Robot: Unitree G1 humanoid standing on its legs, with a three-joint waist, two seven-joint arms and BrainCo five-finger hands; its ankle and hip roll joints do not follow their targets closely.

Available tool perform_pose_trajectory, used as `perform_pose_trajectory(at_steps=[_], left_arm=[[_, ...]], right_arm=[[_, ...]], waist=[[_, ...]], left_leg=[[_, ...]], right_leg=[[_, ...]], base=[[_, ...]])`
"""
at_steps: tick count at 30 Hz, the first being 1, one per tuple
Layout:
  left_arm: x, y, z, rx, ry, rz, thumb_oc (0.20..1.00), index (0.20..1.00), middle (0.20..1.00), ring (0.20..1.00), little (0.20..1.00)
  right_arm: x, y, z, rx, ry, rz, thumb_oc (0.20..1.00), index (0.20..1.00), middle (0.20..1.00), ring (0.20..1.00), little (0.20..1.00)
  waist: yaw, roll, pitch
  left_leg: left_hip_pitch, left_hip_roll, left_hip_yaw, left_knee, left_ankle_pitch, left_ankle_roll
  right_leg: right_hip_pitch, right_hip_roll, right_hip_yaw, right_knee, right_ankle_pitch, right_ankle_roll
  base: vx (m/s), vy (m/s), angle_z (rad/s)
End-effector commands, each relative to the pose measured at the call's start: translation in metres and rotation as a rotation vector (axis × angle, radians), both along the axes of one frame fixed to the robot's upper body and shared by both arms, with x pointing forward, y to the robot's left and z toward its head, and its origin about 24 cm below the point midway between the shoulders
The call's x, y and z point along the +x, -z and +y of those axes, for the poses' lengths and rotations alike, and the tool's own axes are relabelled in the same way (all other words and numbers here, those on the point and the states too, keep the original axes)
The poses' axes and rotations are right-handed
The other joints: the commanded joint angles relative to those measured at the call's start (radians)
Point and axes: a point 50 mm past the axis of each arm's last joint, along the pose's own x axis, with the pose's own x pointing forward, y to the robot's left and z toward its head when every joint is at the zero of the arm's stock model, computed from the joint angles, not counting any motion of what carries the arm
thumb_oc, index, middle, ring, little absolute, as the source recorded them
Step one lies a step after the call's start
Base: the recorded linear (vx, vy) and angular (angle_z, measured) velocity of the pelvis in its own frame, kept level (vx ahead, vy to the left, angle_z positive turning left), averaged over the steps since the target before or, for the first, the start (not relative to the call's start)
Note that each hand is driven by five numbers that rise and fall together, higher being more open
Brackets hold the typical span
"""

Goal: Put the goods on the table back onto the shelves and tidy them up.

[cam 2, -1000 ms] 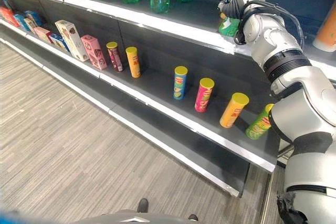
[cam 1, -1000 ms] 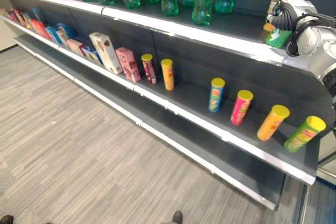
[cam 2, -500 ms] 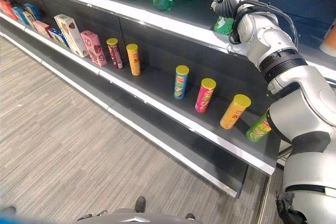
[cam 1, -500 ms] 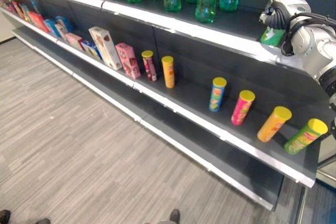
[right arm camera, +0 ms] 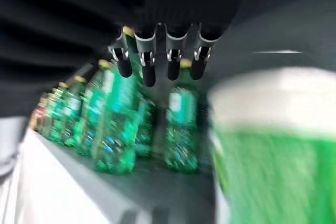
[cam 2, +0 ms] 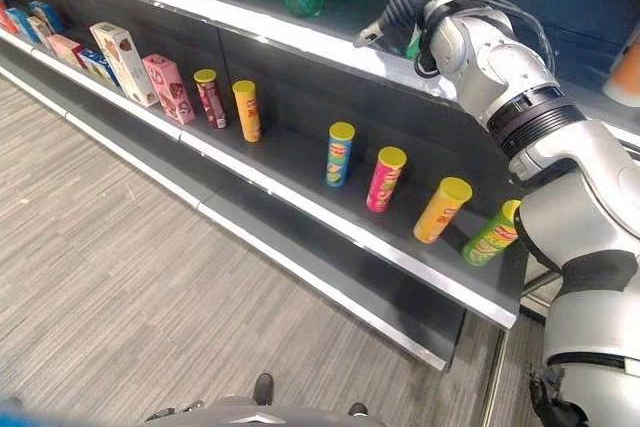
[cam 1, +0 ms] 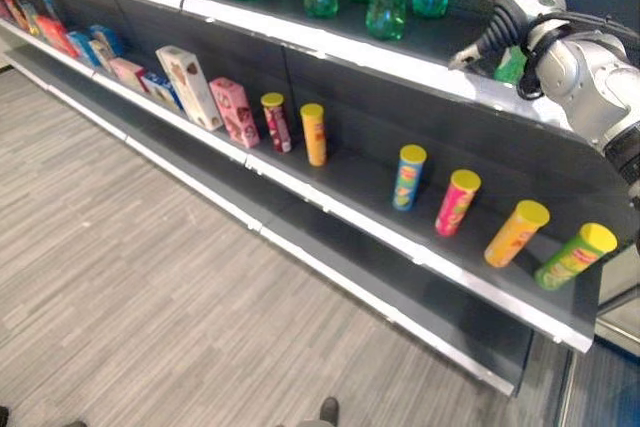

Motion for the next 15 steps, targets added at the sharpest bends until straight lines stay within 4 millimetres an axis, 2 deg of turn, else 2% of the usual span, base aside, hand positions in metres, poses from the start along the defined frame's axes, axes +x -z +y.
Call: perform_pose_trajectory(at_steps=[1, 2, 3, 4, 6, 8, 12, 13, 15], left_arm=[[0.01, -0.009, 0.03, 0.111, 0.054, 0.002, 1.0, 1.0, 1.0, 1.0, 1.0], [0.01, -0.009, 0.03, 0.112, 0.055, 0.002, 1.0, 1.0, 1.0, 1.0, 1.0], [0.007, -0.009, 0.031, 0.119, 0.05, 0.011, 1.0, 1.0, 1.0, 1.0, 1.0], [0.02, -0.012, 0.034, 0.155, 0.085, -0.022, 1.0, 1.0, 1.0, 1.0, 1.0], [0.02, -0.013, 0.037, 0.139, 0.096, -0.015, 1.0, 1.0, 1.0, 1.0, 1.0], [0.021, -0.013, 0.038, 0.151, 0.086, -0.018, 1.0, 1.0, 1.0, 1.0, 1.0], [0.028, -0.015, 0.04, 0.155, 0.077, -0.034, 1.0, 1.0, 1.0, 1.0, 1.0], [0.033, -0.016, 0.039, 0.154, 0.093, -0.047, 1.0, 1.0, 1.0, 1.0, 1.0], [0.035, -0.017, 0.04, 0.156, 0.1, -0.05, 1.0, 1.0, 1.0, 1.0, 1.0]], right_arm=[[-0.028, -0.073, 0.005, 0.009, -0.03, -0.252, 1.0, 1.0, 1.0, 1.0, 1.0], [-0.028, -0.073, 0.005, 0.009, -0.03, -0.252, 1.0, 1.0, 1.0, 1.0, 1.0], [-0.041, -0.087, 0.01, 0.002, -0.081, -0.318, 1.0, 1.0, 1.0, 1.0, 1.0], [-0.048, -0.088, 0.015, -0.012, -0.123, -0.339, 1.0, 1.0, 1.0, 1.0, 1.0], [-0.062, -0.108, 0.021, 0.034, -0.173, -0.416, 1.0, 1.0, 1.0, 1.0, 1.0], [-0.069, -0.115, 0.02, 0.036, -0.185, -0.445, 1.0, 1.0, 1.0, 1.0, 1.0], [-0.081, -0.11, 0.029, 0.028, -0.285, -0.39, 1.0, 1.0, 1.0, 1.0, 1.0], [-0.083, -0.095, 0.034, 0.02, -0.345, -0.335, 1.0, 1.0, 1.0, 1.0, 1.0], [-0.085, -0.089, 0.035, 0.023, -0.375, -0.314, 1.0, 1.0, 1.0, 1.0, 1.0]], waist=[[0.014, -0.063, 0.002], [0.014, -0.063, 0.002], [0.007, -0.066, -0.003], [-0.006, -0.07, -0.007], [-0.015, -0.074, -0.013], [-0.022, -0.083, -0.017], [-0.045, -0.096, -0.018], [-0.062, -0.099, -0.014], [-0.064, -0.102, -0.014]], left_leg=[[0.043, 0.069, 0.127, 0.045, -0.092, -0.082], [0.043, 0.069, 0.127, 0.045, -0.092, -0.082], [0.046, 0.064, 0.13, 0.044, -0.1, -0.077], [0.05, 0.063, 0.135, 0.045, -0.106, -0.073], [0.055, 0.06, 0.144, 0.043, -0.112, -0.068], [0.056, 0.058, 0.147, 0.045, -0.117, -0.064], [0.063, 0.043, 0.157, 0.047, -0.131, -0.047], [0.07, 0.031, 0.161, 0.047, -0.14, -0.037], [0.075, 0.026, 0.167, 0.045, -0.143, -0.032]], right_leg=[[0.014, -0.062, 0.06, 0.05, -0.097, 0.053], [0.014, -0.062, 0.06, 0.05, -0.097, 0.053], [0.008, -0.064, 0.067, 0.051, -0.092, 0.057], [0.003, -0.065, 0.075, 0.051, -0.088, 0.061], [-0.003, -0.069, 0.091, 0.047, -0.081, 0.066], [-0.013, -0.073, 0.102, 0.051, -0.074, 0.069], [-0.051, -0.087, 0.148, 0.084, -0.06, 0.081], [-0.074, -0.093, 0.176, 0.098, -0.045, 0.087], [-0.081, -0.096, 0.19, 0.099, -0.039, 0.091]], base=[[-0.01, 0.036, -0.01], [-0.01, 0.06, -0.03], [0.0, 0.056, -0.07], [0.0, 0.08, -0.08], [0.0, 0.075, -0.13], [-0.02, 0.093, -0.26], [-0.03, 0.121, -0.22], [-0.04, 0.153, -0.38], [-0.03, 0.115, -0.47]])
